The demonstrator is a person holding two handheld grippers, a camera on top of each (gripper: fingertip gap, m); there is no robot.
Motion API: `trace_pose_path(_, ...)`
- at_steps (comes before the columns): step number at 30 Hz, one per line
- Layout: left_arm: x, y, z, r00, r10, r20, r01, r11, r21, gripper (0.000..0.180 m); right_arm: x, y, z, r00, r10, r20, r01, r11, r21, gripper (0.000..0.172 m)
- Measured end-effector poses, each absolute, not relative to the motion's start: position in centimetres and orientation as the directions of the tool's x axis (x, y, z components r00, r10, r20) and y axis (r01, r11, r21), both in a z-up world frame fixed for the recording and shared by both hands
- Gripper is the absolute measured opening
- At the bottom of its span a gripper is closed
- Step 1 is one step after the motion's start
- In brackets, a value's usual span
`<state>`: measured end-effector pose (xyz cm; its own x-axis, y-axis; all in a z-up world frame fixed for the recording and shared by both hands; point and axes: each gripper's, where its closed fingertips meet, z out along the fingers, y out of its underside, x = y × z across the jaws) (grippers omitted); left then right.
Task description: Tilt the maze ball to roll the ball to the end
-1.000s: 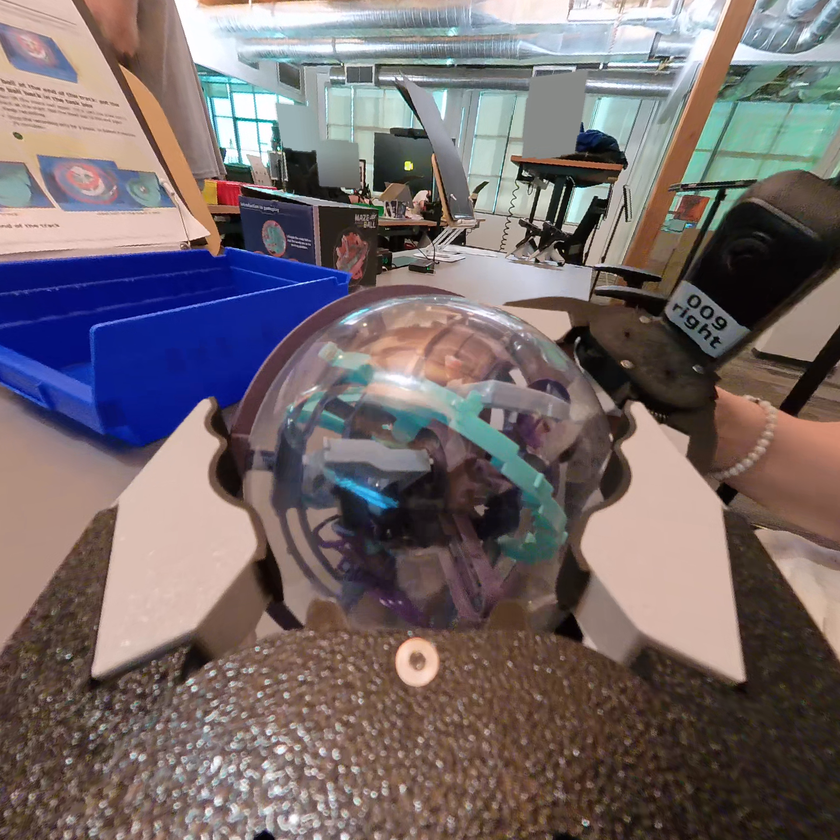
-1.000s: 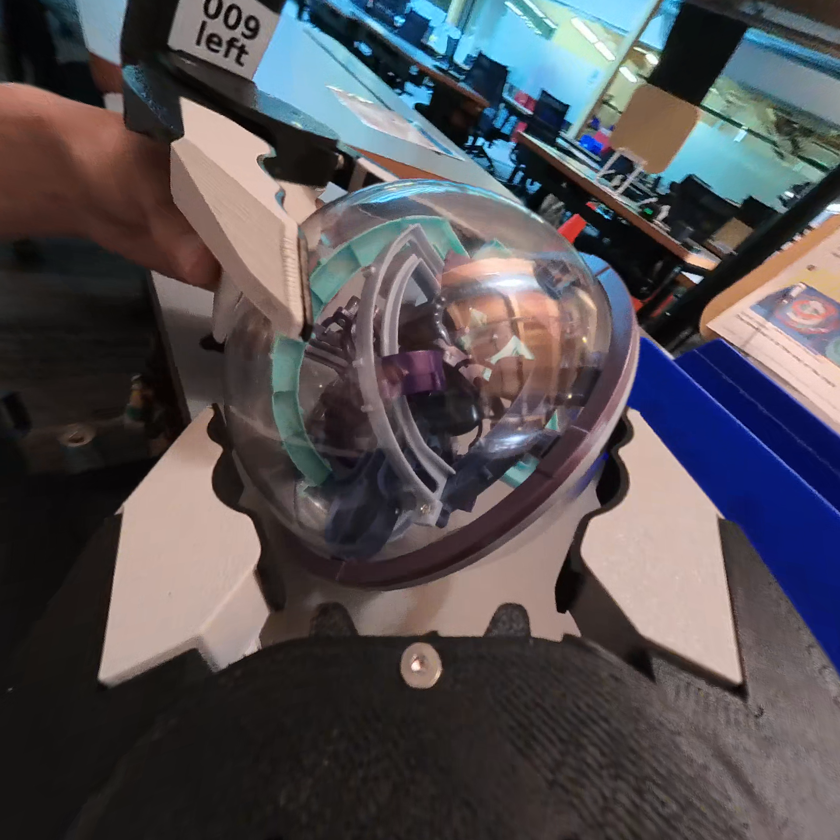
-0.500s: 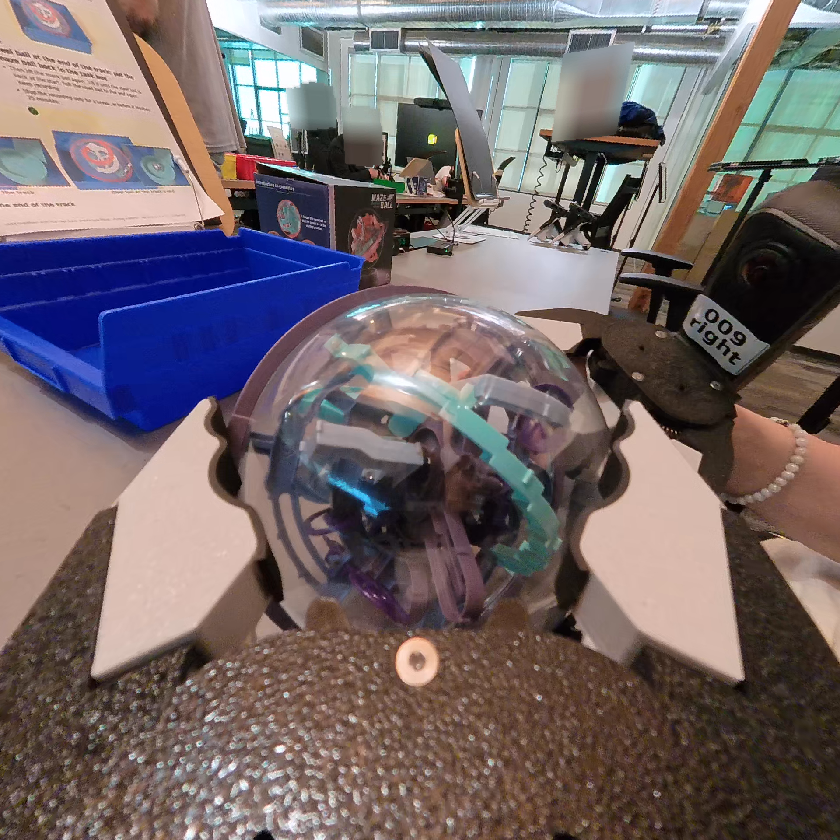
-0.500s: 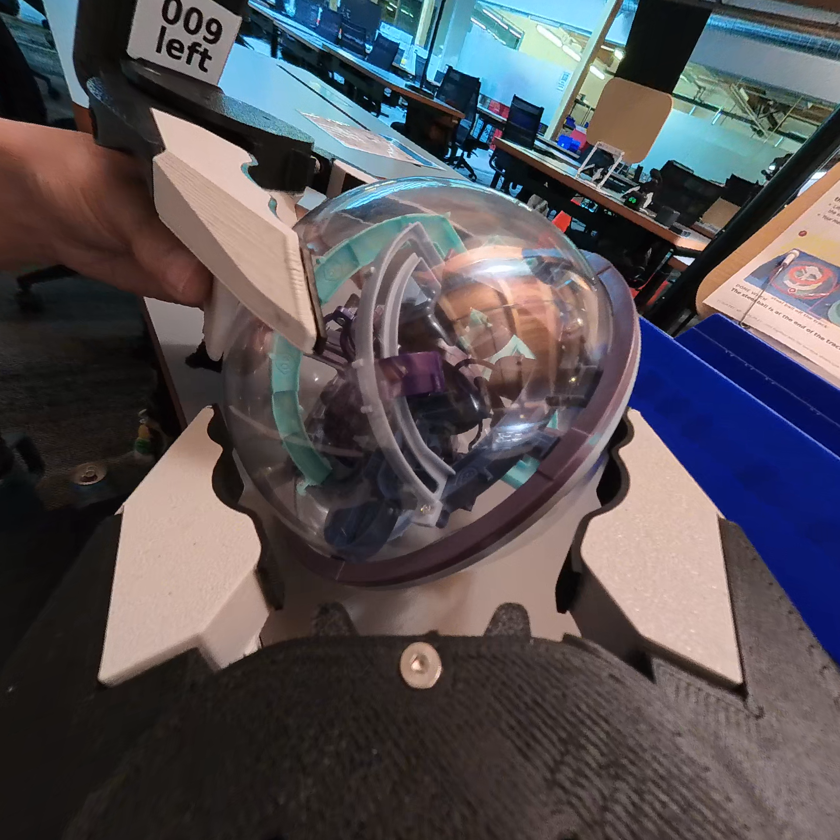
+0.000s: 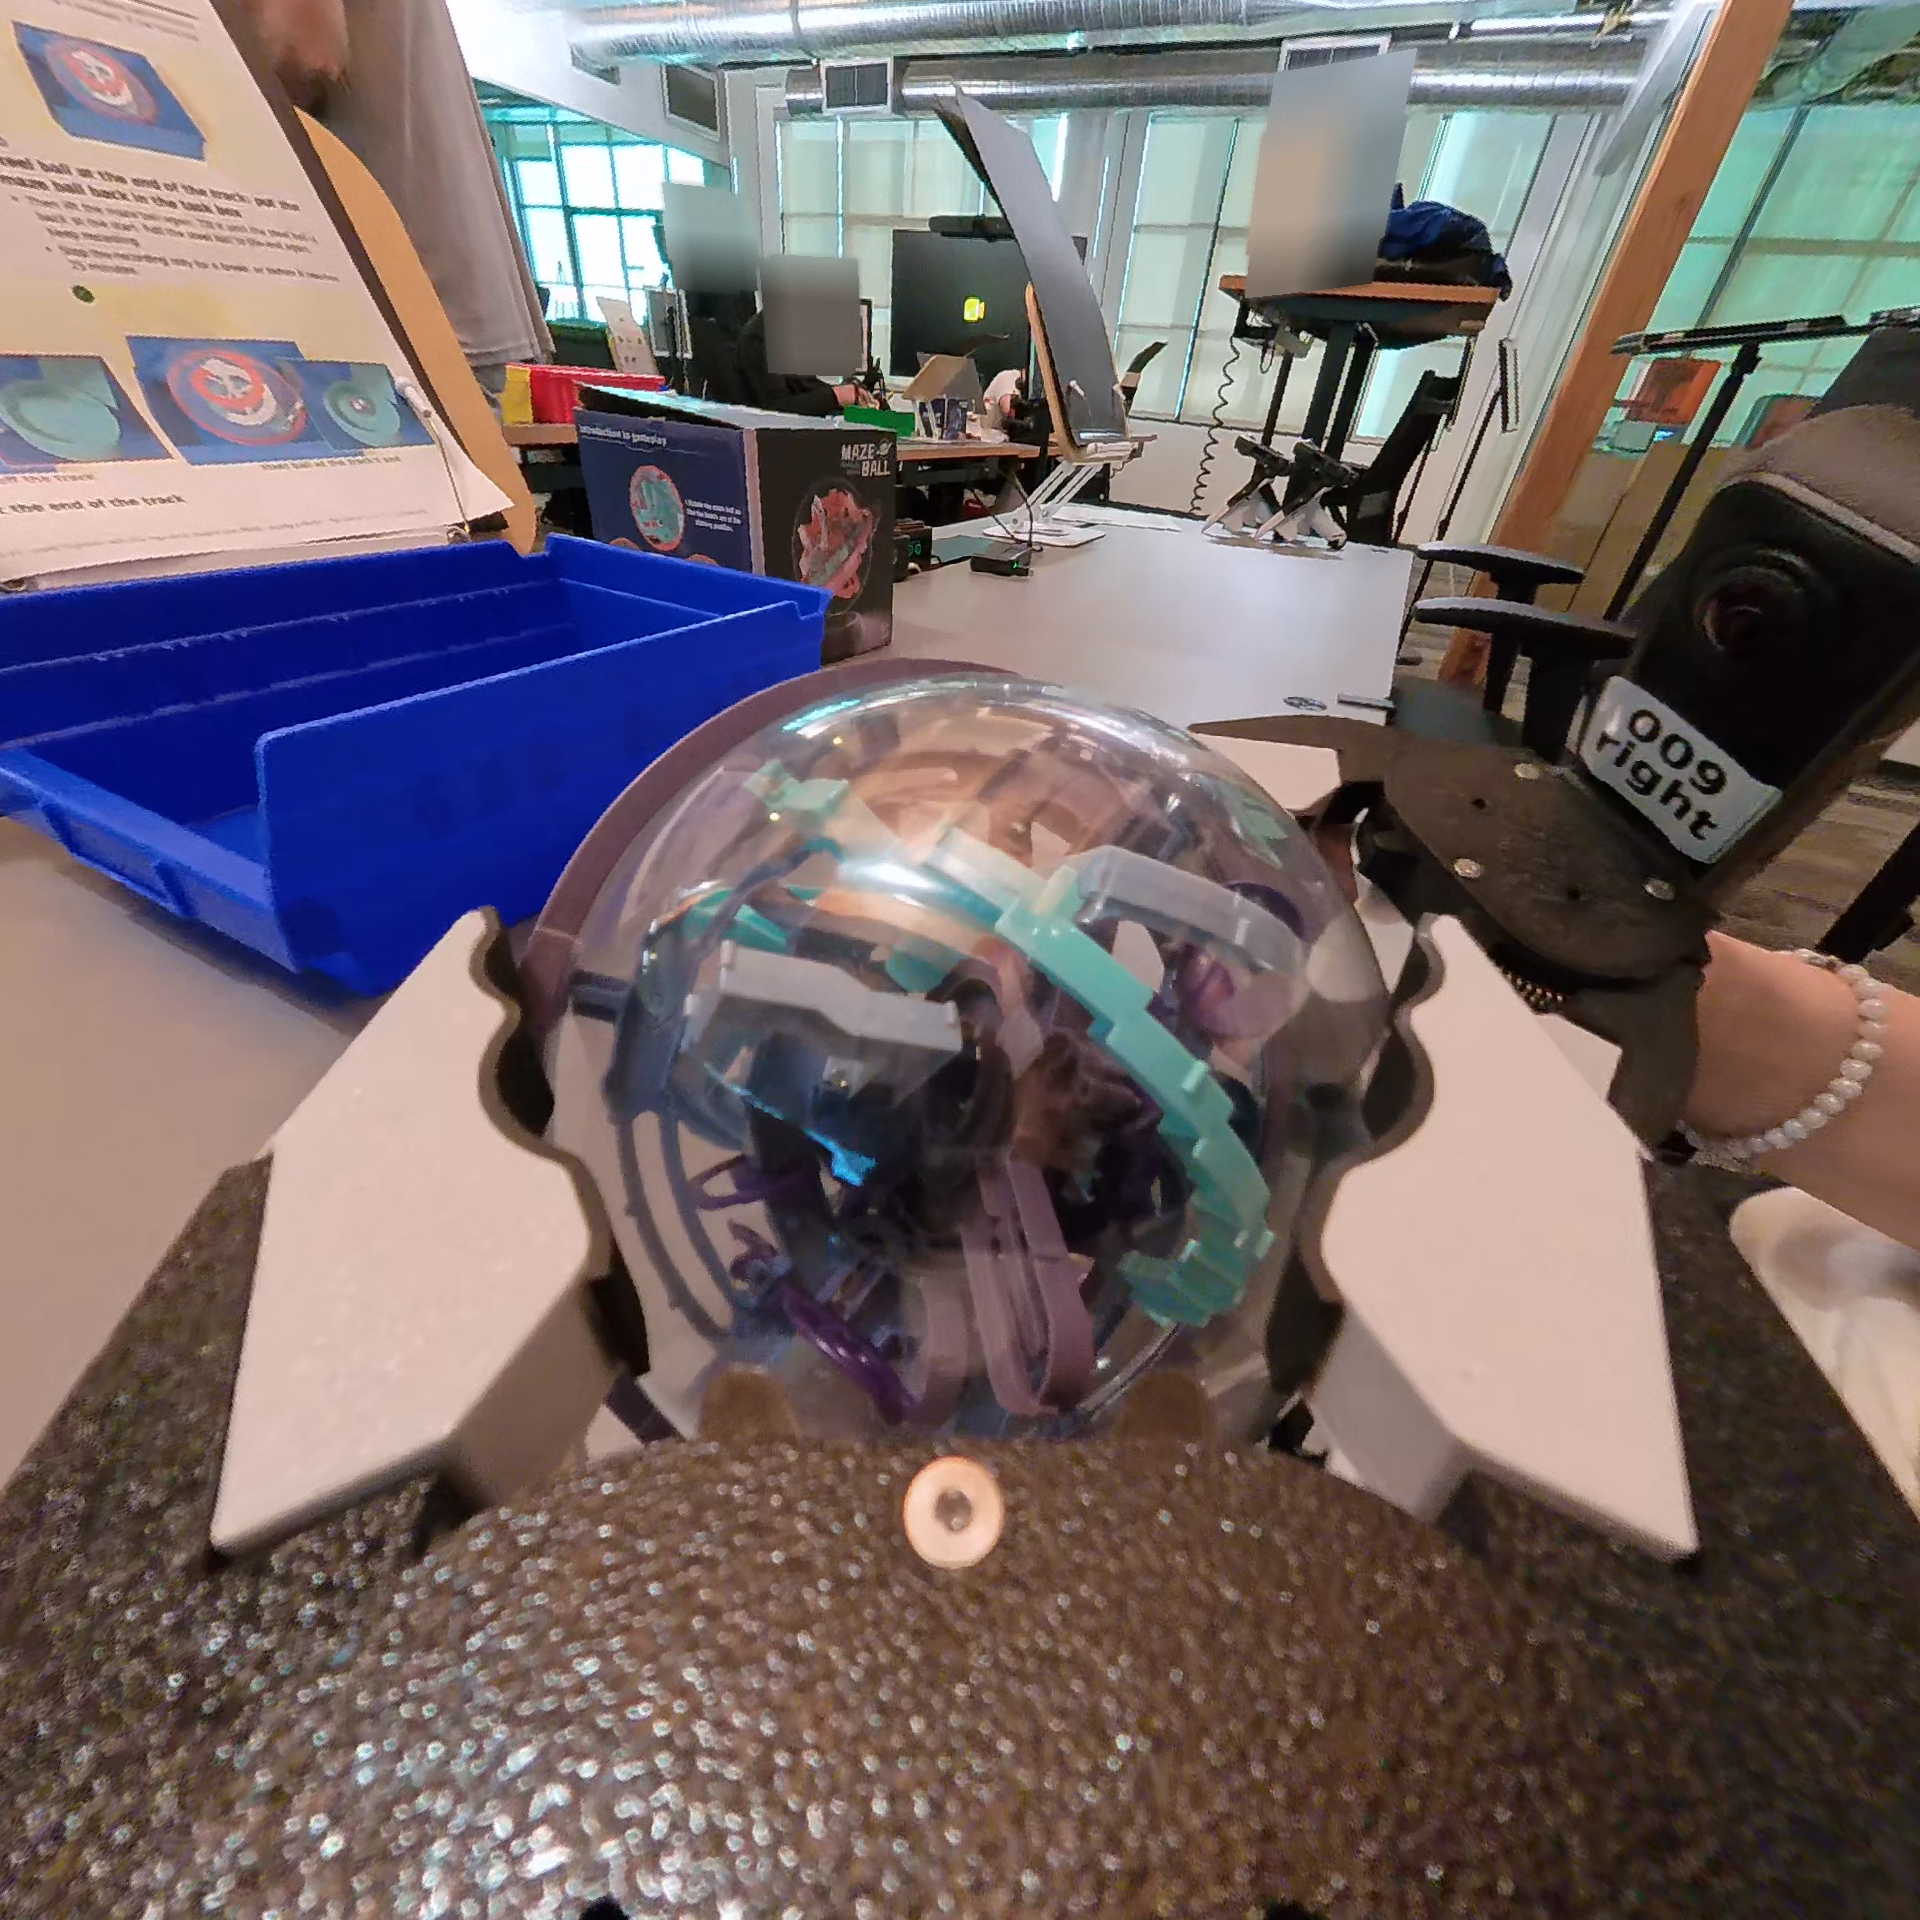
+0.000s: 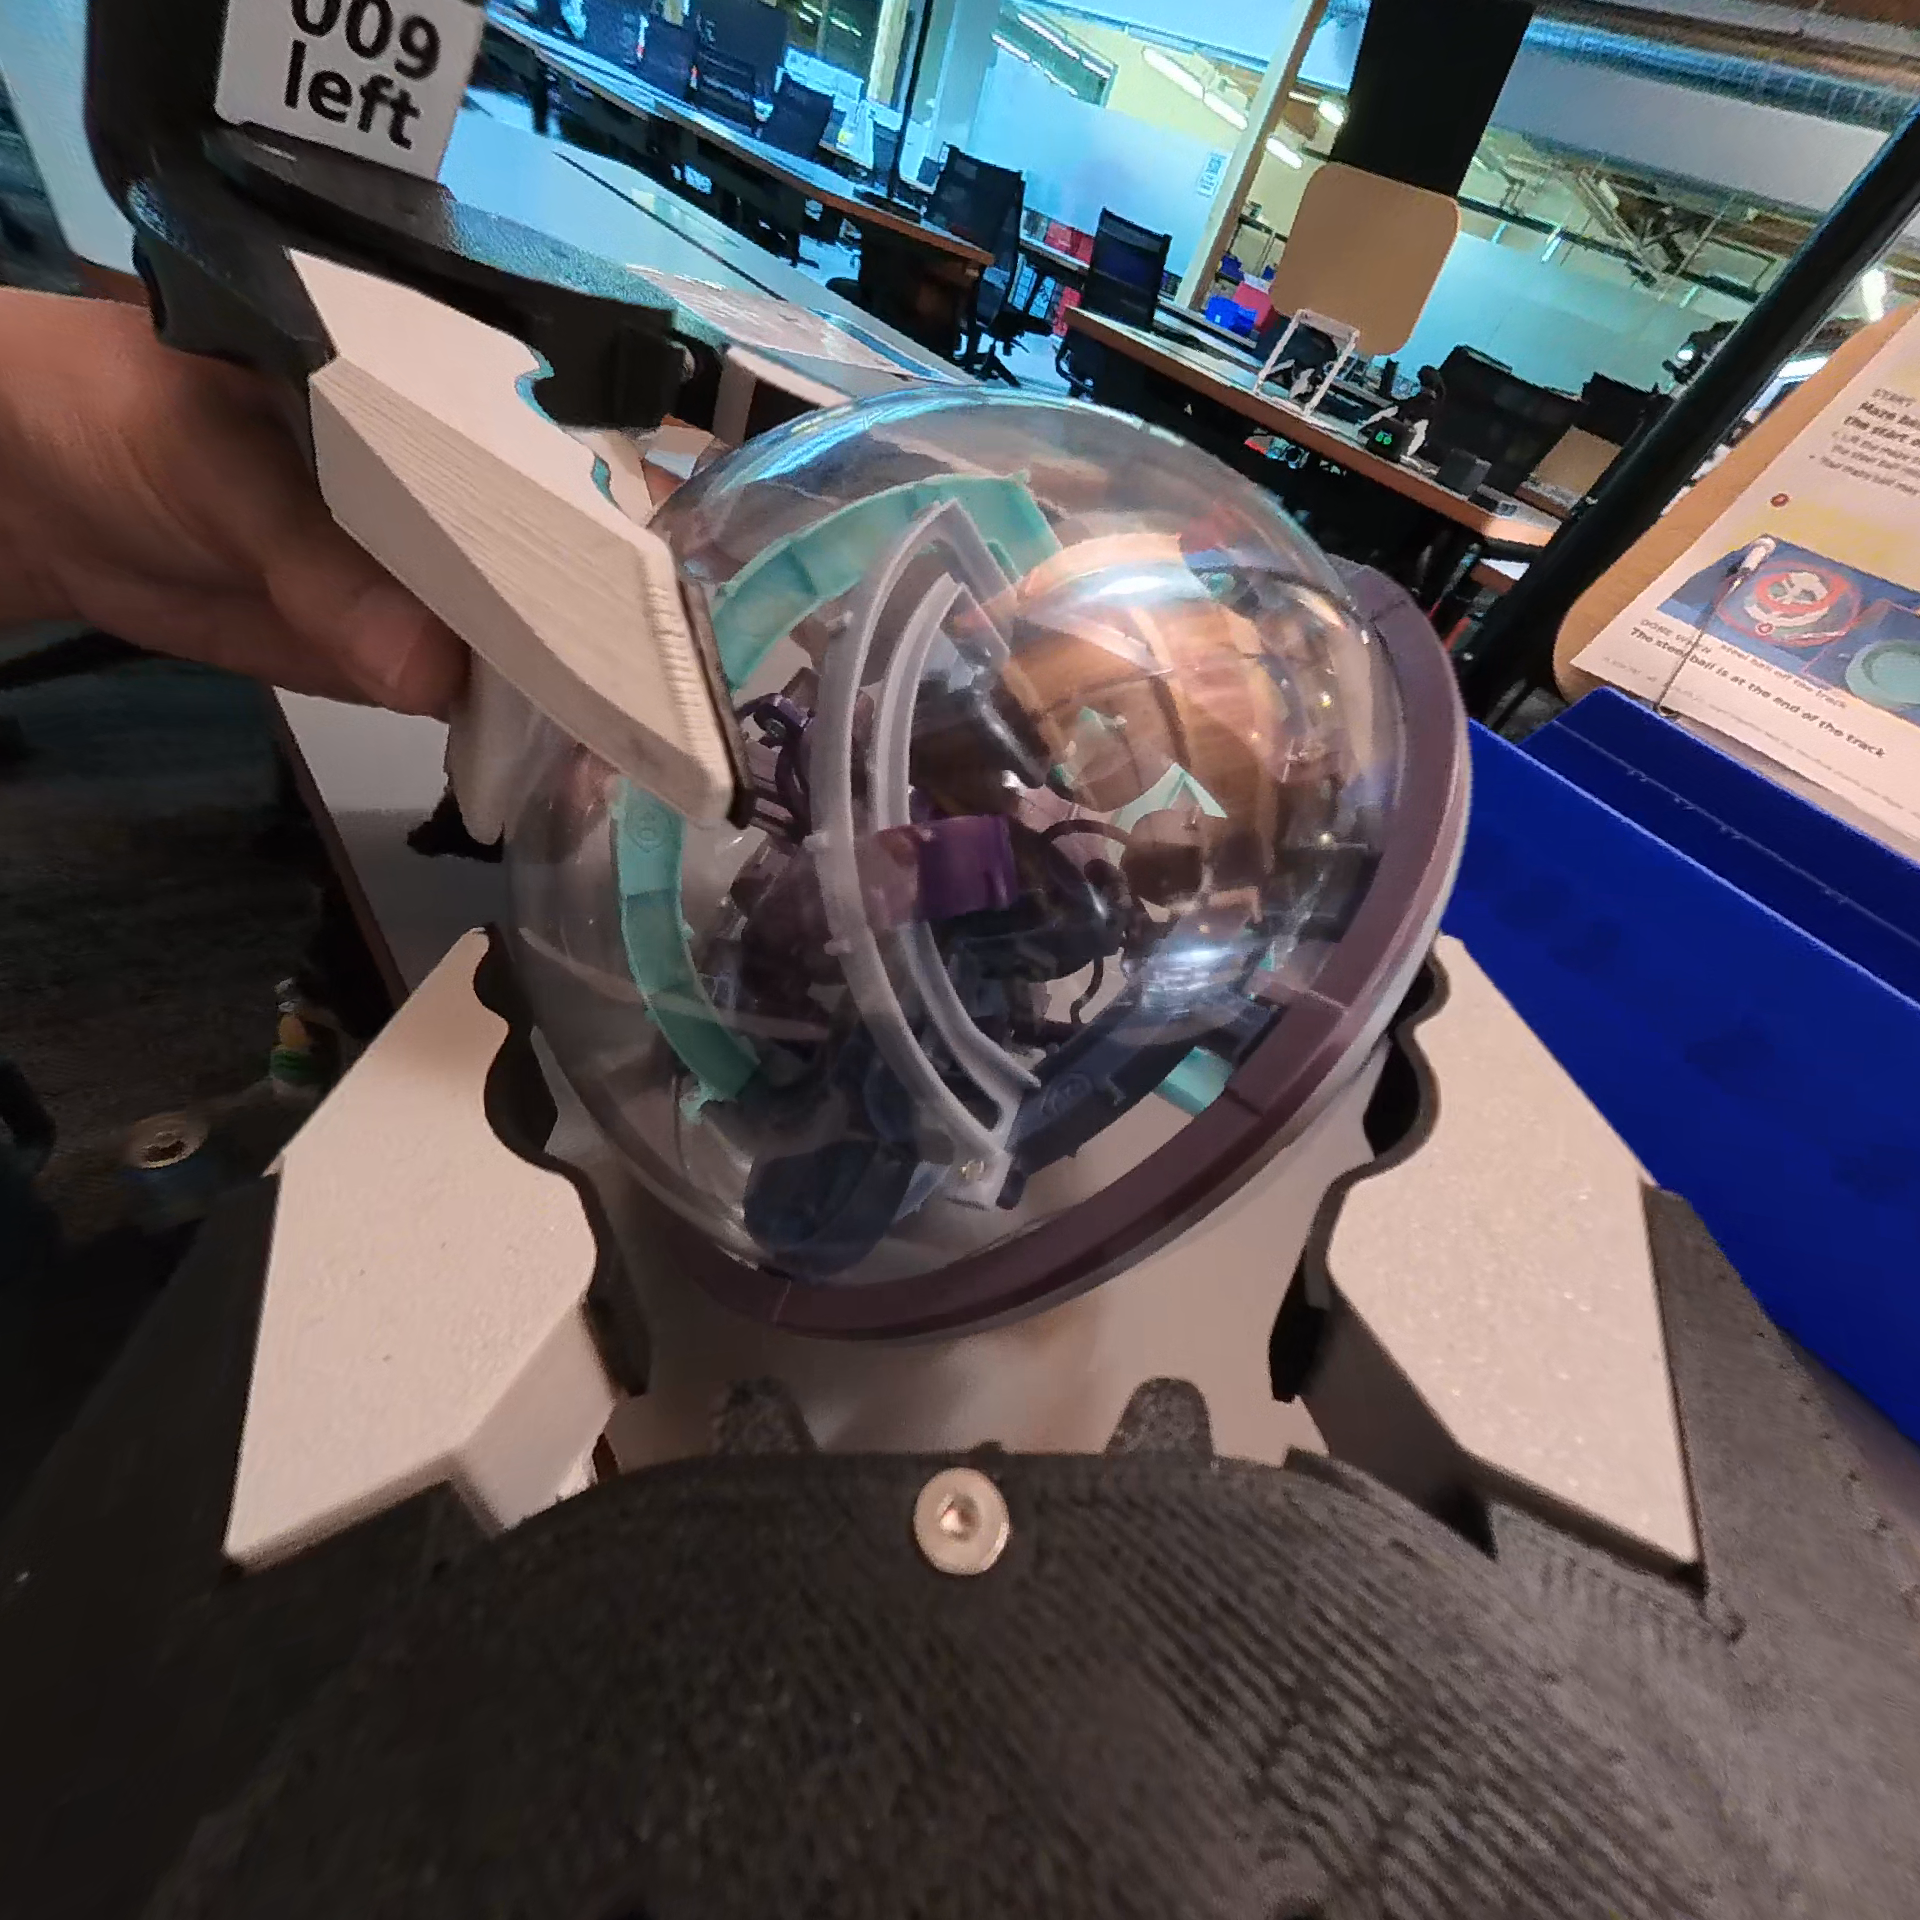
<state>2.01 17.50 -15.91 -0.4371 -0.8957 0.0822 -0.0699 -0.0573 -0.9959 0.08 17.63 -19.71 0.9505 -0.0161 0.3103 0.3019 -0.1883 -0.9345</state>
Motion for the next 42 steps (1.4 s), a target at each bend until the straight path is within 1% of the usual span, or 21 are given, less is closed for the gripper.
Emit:
trace_pose_path(7, 1.6, 18.1, -16.1, -0.464, -0.876, 0.130, -0.066, -0.112, -0.992, 0.156, -0.4, 18.2, -19.6, 0.942, -0.113, 0.317, 0.292, -0.189, -0.937, 0.157)
trace_pose_path(13, 0.5, 18.1, -16.0, -0.532, -0.842, 0.094, -0.040, -0.086, -0.995, 0.155, -1.3, 18.2, -20.0, 0.919, -0.208, 0.336, 0.278, -0.263, -0.924, 0.156)
trace_pose_path(17, -0.3, 18.2, -15.9, -0.562, -0.825, 0.060, -0.023, -0.057, -0.998, 0.154, -1.8, 17.9, -20.6, 0.895, -0.188, 0.404, 0.335, -0.315, -0.888, 0.152)
trace_pose_path(19, -0.5, 18.4, -15.9, -0.567, -0.822, 0.052, -0.018, -0.050, -0.999, 0.154, -2.1, 17.8, -20.6, 0.894, -0.144, 0.425, 0.366, -0.312, -0.876, 0.148)
trace_pose_path(21, -0.6, 18.7, -15.9, -0.561, -0.825, 0.069, -0.022, -0.069, -0.997, 0.154, -1.7, 17.2, -20.8, 0.870, -0.031, 0.492, 0.456, -0.328, -0.827, 0.142)
trace_pose_path(22, -0.5, 18.8, -15.8, -0.558, -0.826, 0.075, -0.020, -0.077, -0.997, 0.152, -1.1, 16.9, -20.5, 0.847, 0.011, 0.532, 0.507, -0.322, -0.800, 0.146)
trace_pose_path(23, -0.5, 18.7, -15.7, -0.559, -0.826, 0.071, -0.012, -0.077, -0.997, 0.150, -0.7, 16.8, -19.9, 0.822, 0.055, 0.567, 0.556, -0.287, -0.780, 0.153)
trace_pose_path(24, -0.5, 18.5, -15.6, -0.565, -0.823, 0.062, -0.002, -0.074, -0.997, 0.148, -0.7, 16.8, -19.3, 0.800, 0.111, 0.589, 0.597, -0.239, -0.766, 0.156)
trace_pose_path(25, -0.5, 18.1, -15.4, -0.575, -0.816, 0.051, 0.012, -0.070, -0.997, 0.145, -0.8, 16.8, -19.1, 0.793, 0.171, 0.585, 0.609, -0.208, -0.765, 0.157)
trace_pose_path(27, -0.6, 17.5, -14.9, -0.595, -0.803, 0.036, 0.043, -0.076, -0.996, 0.134, -1.0, 17.0, -19.3, 0.804, 0.286, 0.521, 0.581, -0.189, -0.792, 0.158)
trace_pose_path(30, 0.0, 18.0, -15.4, -0.558, -0.827, 0.063, 0.012, -0.084, -0.996, 0.144, -1.1, 18.0, -18.8, 0.825, 0.325, 0.462, 0.528, -0.153, -0.836, 0.157)
trace_pose_path(32, 0.3, 18.3, -15.9, -0.539, -0.840, 0.067, -0.014, -0.071, -0.997, 0.151, -1.6, 18.7, -18.5, 0.841, 0.290, 0.457, 0.511, -0.146, -0.847, 0.158)
trace_pose_path(35, 0.3, 19.0, -16.3, -0.516, -0.855, 0.057, -0.031, -0.047, -0.998, 0.155, -1.6, 19.4, -18.7, 0.853, 0.193, 0.486, 0.517, -0.177, -0.837, 0.157)
trace_pose_path(40, -0.1, 19.4, -16.3, -0.553, -0.821, 0.140, -0.033, -0.147, -0.989, 0.157, -2.3, 19.7, -18.3, 0.856, 0.053, 0.513, 0.515, -0.162, -0.842, 0.157)
trace_pose_path(42, -0.3, 19.5, -16.4, -0.568, -0.808, 0.157, -0.031, -0.170, -0.985, 0.157, -2.6, 19.9, -18.2, 0.846, 0.038, 0.532, 0.531, -0.156, -0.833, 0.157)
